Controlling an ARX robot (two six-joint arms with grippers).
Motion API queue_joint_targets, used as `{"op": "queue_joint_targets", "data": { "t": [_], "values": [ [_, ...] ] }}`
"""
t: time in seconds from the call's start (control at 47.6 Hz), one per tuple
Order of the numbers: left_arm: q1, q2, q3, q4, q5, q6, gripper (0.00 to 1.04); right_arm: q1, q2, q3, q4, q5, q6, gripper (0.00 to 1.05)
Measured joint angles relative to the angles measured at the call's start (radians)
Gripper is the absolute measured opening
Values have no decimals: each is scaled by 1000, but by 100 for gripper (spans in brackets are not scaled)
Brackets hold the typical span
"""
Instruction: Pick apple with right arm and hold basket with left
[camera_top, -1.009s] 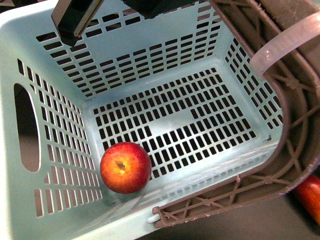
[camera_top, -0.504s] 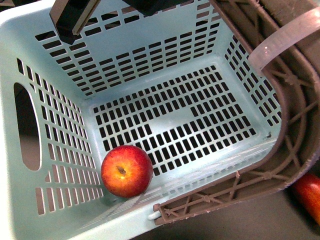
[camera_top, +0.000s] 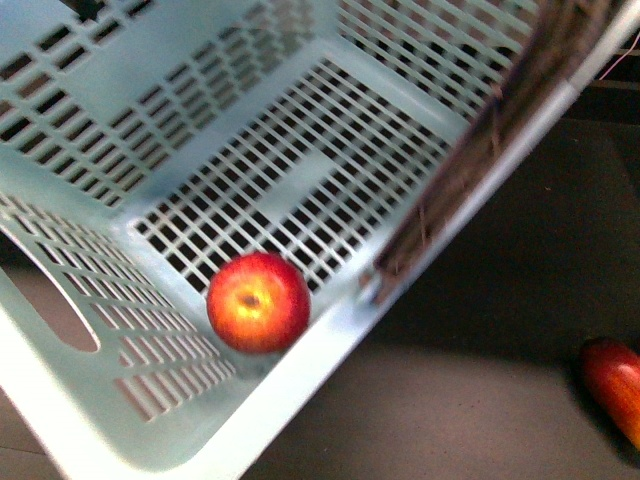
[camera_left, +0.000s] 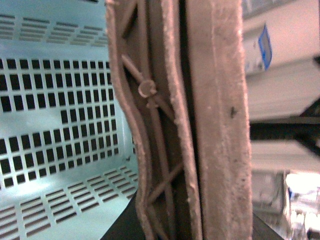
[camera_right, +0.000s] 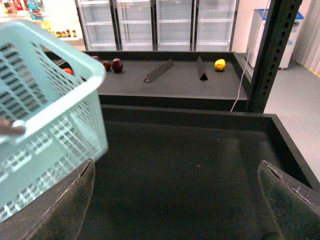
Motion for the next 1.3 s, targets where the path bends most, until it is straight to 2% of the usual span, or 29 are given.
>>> {"op": "queue_joint_targets", "data": {
  "t": [0.126,0.462,0.693,1.051,1.303],
  "values": [
    [66,-18,-3,5,-34,-46,16,0,0,0,0,0,0,96],
    [269,2,-3,7,86,-84,16,0,-1,0,0,-1,0,96],
    [406,150,26,-1,158,-111,16,0,-1,0,0,0,0,96],
    [474,323,130,-28,182,-124,16,0,-1,0,0,-1,0,96],
    [506,424,138,-8,168,-205,16,0,-1,0,0,-1,0,96]
  ]
}}
